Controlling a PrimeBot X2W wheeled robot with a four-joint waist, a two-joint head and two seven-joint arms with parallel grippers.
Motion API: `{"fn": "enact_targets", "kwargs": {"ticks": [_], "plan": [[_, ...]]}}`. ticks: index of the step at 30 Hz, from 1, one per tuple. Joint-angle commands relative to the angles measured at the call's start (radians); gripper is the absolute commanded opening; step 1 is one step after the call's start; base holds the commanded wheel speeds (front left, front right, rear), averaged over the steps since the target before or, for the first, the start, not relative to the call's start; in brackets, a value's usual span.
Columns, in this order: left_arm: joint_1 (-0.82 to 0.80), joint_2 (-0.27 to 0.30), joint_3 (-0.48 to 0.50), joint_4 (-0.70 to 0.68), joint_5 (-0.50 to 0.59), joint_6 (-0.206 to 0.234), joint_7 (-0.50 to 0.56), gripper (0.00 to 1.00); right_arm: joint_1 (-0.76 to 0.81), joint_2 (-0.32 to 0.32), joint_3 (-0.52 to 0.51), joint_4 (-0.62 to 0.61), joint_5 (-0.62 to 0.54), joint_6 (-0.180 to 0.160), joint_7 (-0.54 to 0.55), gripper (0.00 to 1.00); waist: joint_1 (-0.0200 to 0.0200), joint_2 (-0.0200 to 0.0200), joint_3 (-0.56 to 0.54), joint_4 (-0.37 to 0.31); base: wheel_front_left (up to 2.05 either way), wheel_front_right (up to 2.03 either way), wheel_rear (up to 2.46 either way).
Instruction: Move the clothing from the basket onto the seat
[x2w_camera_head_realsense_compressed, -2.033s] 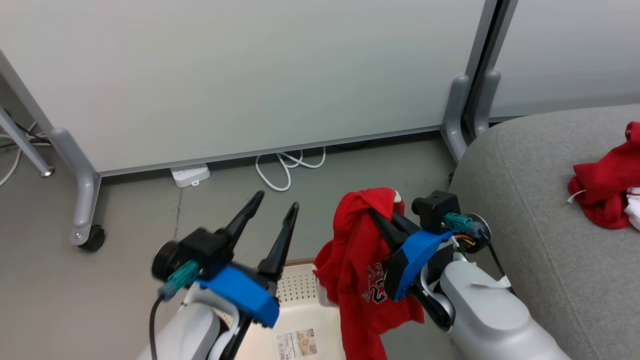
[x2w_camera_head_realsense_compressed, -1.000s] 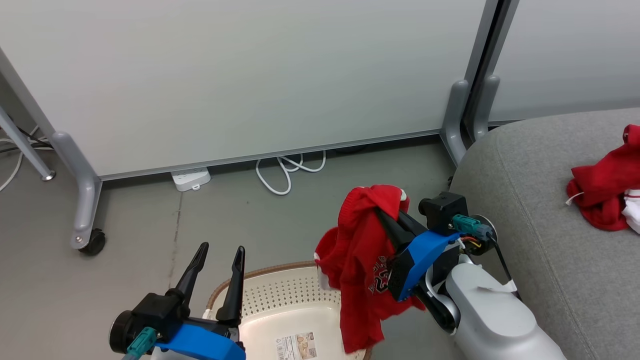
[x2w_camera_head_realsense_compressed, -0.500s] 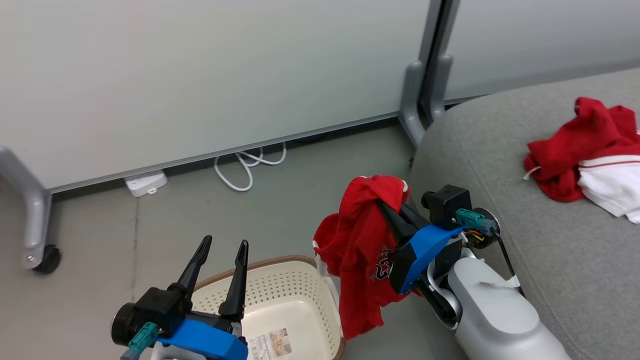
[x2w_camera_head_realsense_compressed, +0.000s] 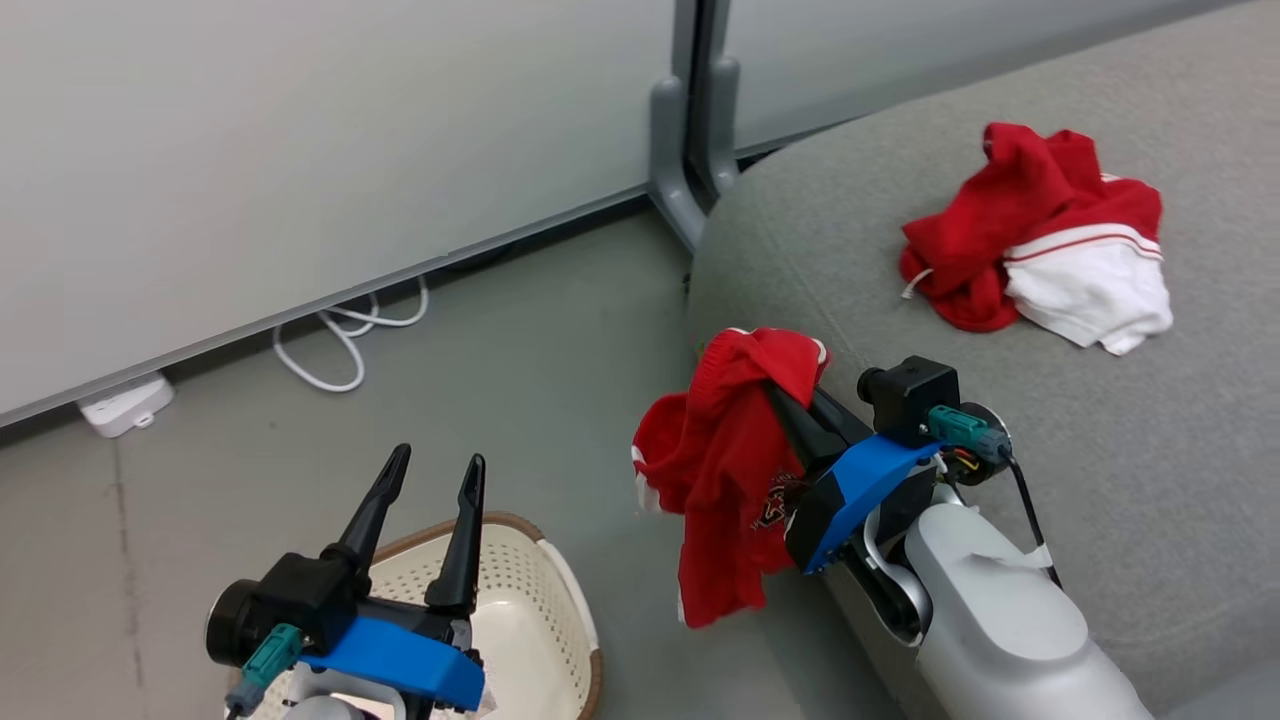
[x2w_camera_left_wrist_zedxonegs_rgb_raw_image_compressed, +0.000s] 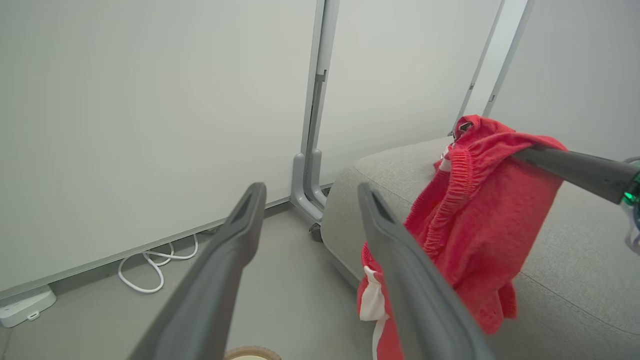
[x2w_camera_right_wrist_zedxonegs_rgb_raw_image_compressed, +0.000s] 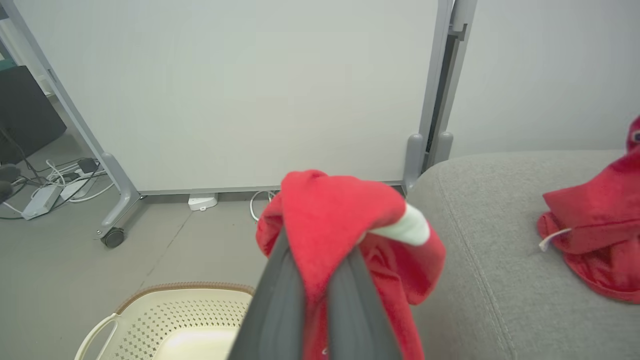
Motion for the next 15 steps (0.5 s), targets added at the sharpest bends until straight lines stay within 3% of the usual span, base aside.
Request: {"fn": "enact_targets", "kwargs": {"ticks": [1, 15], "plan": [[-0.015, 0.006, 0.004, -0.004, 0.008, -0.003, -0.004, 1.00, 0.000, 0.001, -0.003, -0.006, 0.001, 0.000, -0.009, 0.00, 0.0000, 0.0000, 0.016, -0.037, 0.00, 0.00, 0.00], [-0.030, 0.023, 0.009, -0.001, 0.013, -0.003, -0.004, 1.00, 0.011, 0.001, -0.050, -0.012, 0.008, 0.000, -0.027, 0.00, 0.0000, 0.0000, 0.044, -0.162, 0.00, 0.00, 0.00]]}}
